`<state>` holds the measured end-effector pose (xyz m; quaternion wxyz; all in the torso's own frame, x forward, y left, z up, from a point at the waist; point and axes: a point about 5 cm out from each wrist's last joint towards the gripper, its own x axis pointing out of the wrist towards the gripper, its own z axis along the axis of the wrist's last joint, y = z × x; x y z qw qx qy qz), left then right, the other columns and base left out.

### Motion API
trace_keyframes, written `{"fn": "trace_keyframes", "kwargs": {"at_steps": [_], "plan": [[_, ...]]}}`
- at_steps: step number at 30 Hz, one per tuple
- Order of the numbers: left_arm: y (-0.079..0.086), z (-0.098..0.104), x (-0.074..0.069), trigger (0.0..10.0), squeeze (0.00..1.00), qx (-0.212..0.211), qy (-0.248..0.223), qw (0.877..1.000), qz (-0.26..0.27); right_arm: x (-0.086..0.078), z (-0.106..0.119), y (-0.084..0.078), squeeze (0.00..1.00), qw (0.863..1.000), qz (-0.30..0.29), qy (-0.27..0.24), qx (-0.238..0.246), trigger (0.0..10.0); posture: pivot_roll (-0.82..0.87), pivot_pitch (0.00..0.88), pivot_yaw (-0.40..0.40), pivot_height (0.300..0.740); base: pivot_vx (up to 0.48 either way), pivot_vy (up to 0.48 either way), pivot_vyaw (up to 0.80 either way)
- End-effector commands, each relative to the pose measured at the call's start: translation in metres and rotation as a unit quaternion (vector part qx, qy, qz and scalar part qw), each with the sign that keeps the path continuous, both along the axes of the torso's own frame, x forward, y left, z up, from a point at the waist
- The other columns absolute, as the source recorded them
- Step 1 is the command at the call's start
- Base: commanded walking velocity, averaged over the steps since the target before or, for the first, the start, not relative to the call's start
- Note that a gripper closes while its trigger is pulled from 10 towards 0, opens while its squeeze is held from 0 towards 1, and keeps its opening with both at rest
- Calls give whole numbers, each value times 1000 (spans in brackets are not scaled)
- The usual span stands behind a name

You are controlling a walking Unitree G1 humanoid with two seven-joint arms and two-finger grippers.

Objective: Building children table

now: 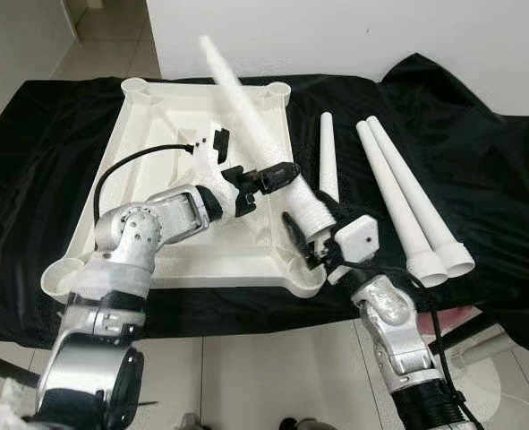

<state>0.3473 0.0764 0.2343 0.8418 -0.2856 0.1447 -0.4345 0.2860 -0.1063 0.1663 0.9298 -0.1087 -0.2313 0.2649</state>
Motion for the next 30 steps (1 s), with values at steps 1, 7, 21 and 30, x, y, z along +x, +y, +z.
{"fn": "trace_keyframes", "kwargs": {"at_steps": [1, 7, 21, 30], "plan": [[-5, 7, -3, 10000, 0, -51, -23, 993, -100, 0, 4, 7, 0, 1000, 17, -21, -13, 10000, -12, 113, 13, 740, 0, 0, 0], [-1, 4, 12, 10000, 0, -26, 1, 998, -61, -4, 2, 11, 0, 999, 21, -32, -29, 10000, -14, 116, 15, 740, 0, 0, 0], [43, 37, 59, 10000, 0, -74, 52, 988, 126, -12, -23, 12, 0, 1000, 9, 9, -28, 10000, -13, 126, 28, 740, 0, 0, 0], [36, 38, 62, 3333, 0, -63, 56, 991, 108, -8, -20, 13, 0, 999, 11, -1, -35, 10000, -5, 125, 35, 740, 0, 0, 0]]}}
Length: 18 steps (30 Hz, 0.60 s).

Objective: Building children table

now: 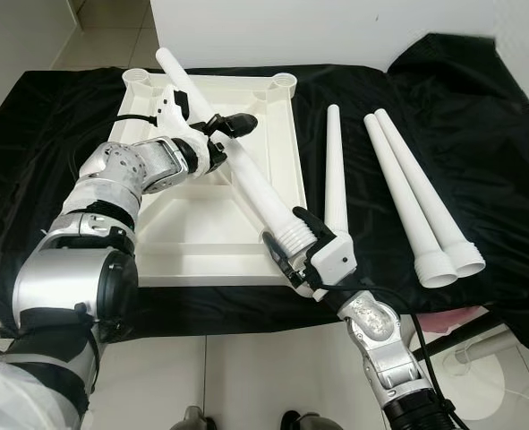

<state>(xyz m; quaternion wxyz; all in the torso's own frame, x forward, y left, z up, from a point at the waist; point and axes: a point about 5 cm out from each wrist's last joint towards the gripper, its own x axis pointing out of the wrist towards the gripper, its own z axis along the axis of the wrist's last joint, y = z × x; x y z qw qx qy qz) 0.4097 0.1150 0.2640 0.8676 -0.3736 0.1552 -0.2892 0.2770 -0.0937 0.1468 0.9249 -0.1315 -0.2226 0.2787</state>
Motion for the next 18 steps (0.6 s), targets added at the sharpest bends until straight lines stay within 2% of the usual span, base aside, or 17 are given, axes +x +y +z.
{"fn": "trace_keyframes", "kwargs": {"at_steps": [1, 2, 3, 4, 5, 7, 10, 11, 13, 14, 15, 16, 17, 18], "plan": [[-2, 9, -1, 3333, 0, -21, -34, 999, -32, 1, -1, 1, 0, 1000, 3, -3, -7, 10000, -5, 125, 35, 740, 0, 0, 0], [-3, 10, -1, 3333, 0, -23, -34, 999, -34, 1, 0, 1, 0, 1000, 5, -6, -8, 10000, -6, 124, 36, 740, 0, 0, 0], [-3, 11, 0, 1569, 0, -30, -34, 998, -35, 1, 1, 2, 0, 1000, 8, -10, -11, 10000, -5, 126, 36, 740, 0, 0, 0], [-4, 12, 0, 1569, 0, -34, -34, 998, -35, 1, 2, 3, 0, 1000, 10, -12, -13, 10000, -5, 125, 37, 740, 0, 0, 0], [-2, 14, 1, 0, 0, -47, -34, 998, -25, 1, 2, 3, 0, 1000, 11, -13, -13, 10000, -4, 126, 36, 740, 0, 0, 0], [0, 17, 2, 0, 0, -66, -31, 997, -15, 1, 2, 4, 0, 1000, 18, -13, -12, 10000, -3, 127, 35, 740, 0, 0, 0], [2, 17, 3, 0, 0, -56, -34, 998, -6, 2, 3, 3, 0, 1000, 13, -15, -7, 10000, -2, 127, 35, 740, 0, 0, 0], [4, 17, 4, 0, 0, -59, -34, 998, -1, 2, 4, 3, 153, 1000, 12, -15, -5, 10000, -1, 127, 36, 740, 0, 0, 0], [5, 18, 4, 0, 0, -61, -33, 998, 3, 2, 5, 2, 153, 1000, 10, -15, 0, 10000, -2, 126, 36, 740, 0, 0, 0], [6, 19, 4, 0, 0, -68, -33, 997, 3, 3, 5, 2, 278, 1000, 10, -14, 5, 10000, -3, 125, 37, 740, 0, 0, 0], [6, 19, 4, 0, 0, -68, -33, 997, 3, 3, 5, 2, 278, 1000, 10, -14, 5, 10000, -3, 125, 37, 740, 0, 0, 0], [7, 22, 5, 0, 0, -68, -39, 997, 4, 4, 7, -1, 1000, 999, 7, -2, 34, 10000, -2, 123, 36, 740, 0, 0, 0], [7, 22, 5, 0, 0, -68, -39, 997, 4, 4, 7, -1, 1000, 999, 7, -2, 34, 10000, -2, 123, 36, 740, 0, 0, 0], [7, 24, 5, 10000, 0, -69, -40, 997, 4, 5, 8, -2, 1000, 999, 7, 4, 48, 10000, -2, 123, 36, 740, 0, 0, 0]]}}
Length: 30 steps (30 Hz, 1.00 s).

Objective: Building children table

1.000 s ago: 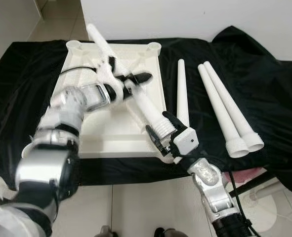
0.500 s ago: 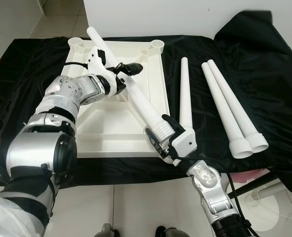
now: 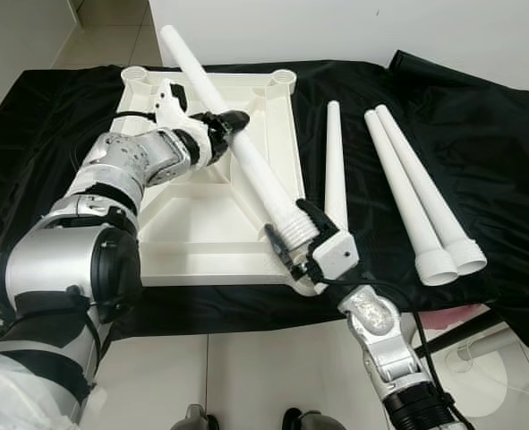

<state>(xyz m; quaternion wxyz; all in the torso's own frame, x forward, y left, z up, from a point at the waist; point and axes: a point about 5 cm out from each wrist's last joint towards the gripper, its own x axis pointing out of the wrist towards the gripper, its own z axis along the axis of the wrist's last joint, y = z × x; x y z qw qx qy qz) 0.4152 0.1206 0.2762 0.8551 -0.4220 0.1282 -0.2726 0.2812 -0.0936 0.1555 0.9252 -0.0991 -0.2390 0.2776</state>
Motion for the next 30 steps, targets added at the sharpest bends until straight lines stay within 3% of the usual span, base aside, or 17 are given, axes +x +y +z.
{"fn": "trace_keyframes", "kwargs": {"at_steps": [1, 7, 8, 13, 18, 20, 25, 30], "plan": [[1, 14, 0, 10000, 0, -12, -44, 999, -19, 2, 1, -4, 1000, 999, -8, 15, 29, 10000, -2, 116, 33, 740, 0, 0, 0], [7, 25, 1, 10000, 0, -20, -67, 998, -4, 7, 5, -12, 996, 996, -37, 32, 74, 10000, -6, 105, 30, 740, 0, 0, 0], [11, 32, 2, 10000, 0, -16, -85, 996, 7, 10, 6, -15, 0, 993, -47, 47, 97, 10000, -9, 100, 28, 740, 0, 0, 0], [18, 49, 2, 10000, 0, 8, -147, 989, 25, 15, 11, -19, 0, 988, -50, 74, 123, 10000, -14, 91, 24, 740, 0, 0, 0], [23, 61, 2, 10000, 0, 42, -202, 977, 50, 20, 15, -21, 0, 988, -58, 92, 113, 10000, -18, 76, 13, 740, 0, 0, 0], [23, 61, 2, 10000, 0, 42, -202, 977, 50, 20, 15, -21, 0, 988, -58, 92, 113, 10000, -18, 76, 13, 740, 0, 0, 0], [22, 72, 2, 10000, 0, 110, -276, 950, 98, 32, 15, -30, 0, 981, -92, 139, 96, 10000, -20, 61, 3, 740, 0, 0, 0], [15, 75, -1, 10000, 0, 129, -313, 934, 116, 38, 18, -31, 0, 977, -101, 165, 93, 10000, -18, 56, -1, 740, 0, 0, 0]]}}
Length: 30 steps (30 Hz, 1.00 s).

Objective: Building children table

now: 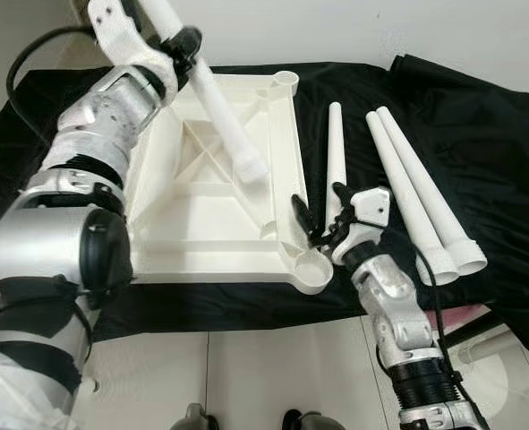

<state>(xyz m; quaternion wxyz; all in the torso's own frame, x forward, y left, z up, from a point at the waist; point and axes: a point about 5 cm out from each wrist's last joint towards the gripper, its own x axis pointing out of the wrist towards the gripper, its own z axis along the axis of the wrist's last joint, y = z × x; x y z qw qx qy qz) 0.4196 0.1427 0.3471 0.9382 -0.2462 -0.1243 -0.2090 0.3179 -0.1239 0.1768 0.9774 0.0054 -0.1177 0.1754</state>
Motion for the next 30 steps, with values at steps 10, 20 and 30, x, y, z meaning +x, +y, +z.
{"fn": "trace_keyframes", "kwargs": {"at_steps": [10, 20, 30], "plan": [[-36, 4, -16, 10000, 0, 91, -129, 987, -37, 12, 20, 5, 0, 1000, -2, 16, -18, 10000, -13, 54, -3, 740, 0, 0, 0], [-62, 1, -30, 10000, 0, 116, -164, 979, -45, 25, 42, 13, 0, 997, 10, -11, -80, 10000, -9, 61, 13, 740, 0, 0, 0], [-85, -3, -41, 10000, 0, 114, -170, 976, -73, 36, 45, 23, 0, 993, 27, -7, -115, 10000, -14, 62, 23, 740, 0, 0, 0]]}}
